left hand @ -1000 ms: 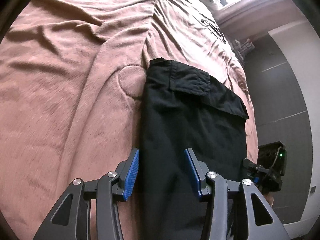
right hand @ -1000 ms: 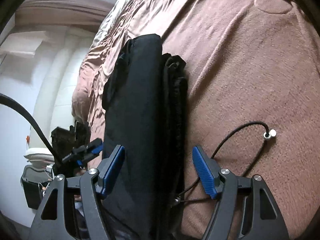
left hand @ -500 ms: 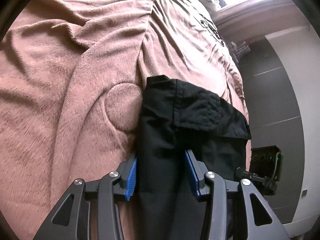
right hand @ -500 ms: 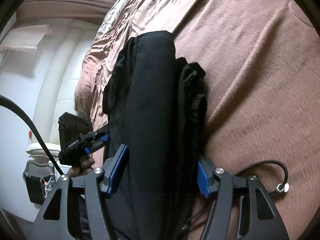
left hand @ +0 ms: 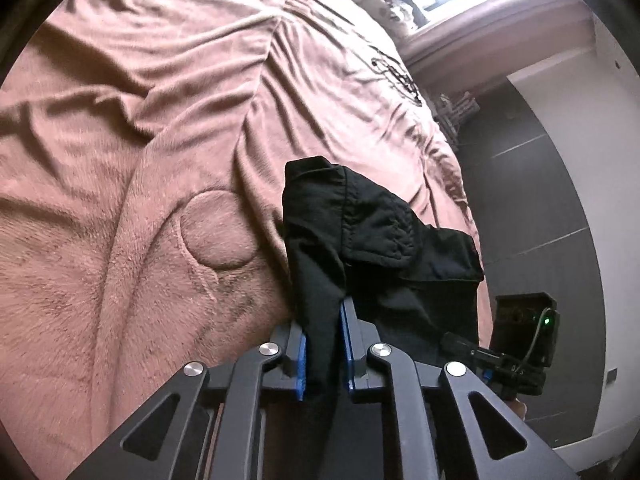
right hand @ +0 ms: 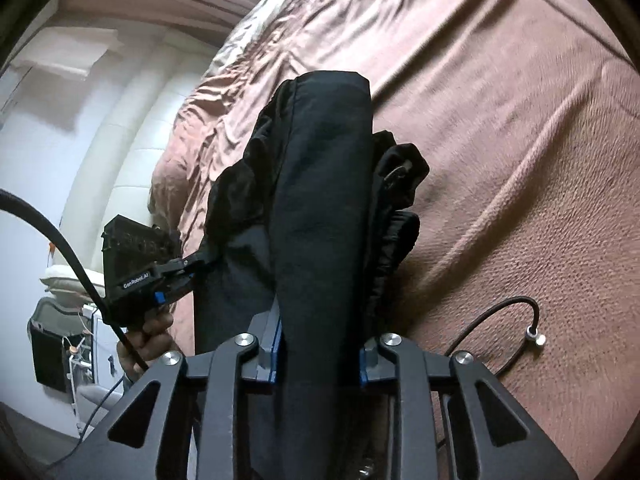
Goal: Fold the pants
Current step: 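Lift the folded pants with both grippers and carry them toward the headboard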
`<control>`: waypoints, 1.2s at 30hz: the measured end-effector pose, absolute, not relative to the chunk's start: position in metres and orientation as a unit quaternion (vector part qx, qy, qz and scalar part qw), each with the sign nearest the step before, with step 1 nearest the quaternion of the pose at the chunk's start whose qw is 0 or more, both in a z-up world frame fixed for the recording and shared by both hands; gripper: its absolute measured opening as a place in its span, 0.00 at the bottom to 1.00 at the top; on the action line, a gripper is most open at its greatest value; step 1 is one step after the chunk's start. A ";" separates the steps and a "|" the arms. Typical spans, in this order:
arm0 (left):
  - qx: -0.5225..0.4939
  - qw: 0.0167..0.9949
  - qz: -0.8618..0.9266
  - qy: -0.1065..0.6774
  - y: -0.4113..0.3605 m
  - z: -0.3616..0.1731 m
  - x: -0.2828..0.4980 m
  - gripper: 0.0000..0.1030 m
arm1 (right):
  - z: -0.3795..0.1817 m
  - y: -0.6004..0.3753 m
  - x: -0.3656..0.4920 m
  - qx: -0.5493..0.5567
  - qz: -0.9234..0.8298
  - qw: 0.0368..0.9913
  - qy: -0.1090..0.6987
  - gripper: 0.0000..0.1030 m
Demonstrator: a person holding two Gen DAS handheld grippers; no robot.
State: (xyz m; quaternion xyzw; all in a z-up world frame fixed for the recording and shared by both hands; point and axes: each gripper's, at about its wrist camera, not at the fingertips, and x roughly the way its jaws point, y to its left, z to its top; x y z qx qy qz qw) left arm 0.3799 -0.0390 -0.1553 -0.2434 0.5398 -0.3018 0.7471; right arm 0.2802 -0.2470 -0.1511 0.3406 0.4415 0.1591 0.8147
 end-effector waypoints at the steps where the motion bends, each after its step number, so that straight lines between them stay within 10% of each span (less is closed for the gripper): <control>1: -0.243 0.749 -0.303 0.536 -0.039 -0.151 0.378 0.14 | -0.149 -0.245 0.277 0.338 0.160 0.818 0.436 0.22; 36: -0.219 0.850 -0.324 0.353 0.010 0.064 0.211 0.14 | -0.016 -0.170 0.091 0.224 0.209 0.916 0.258 0.20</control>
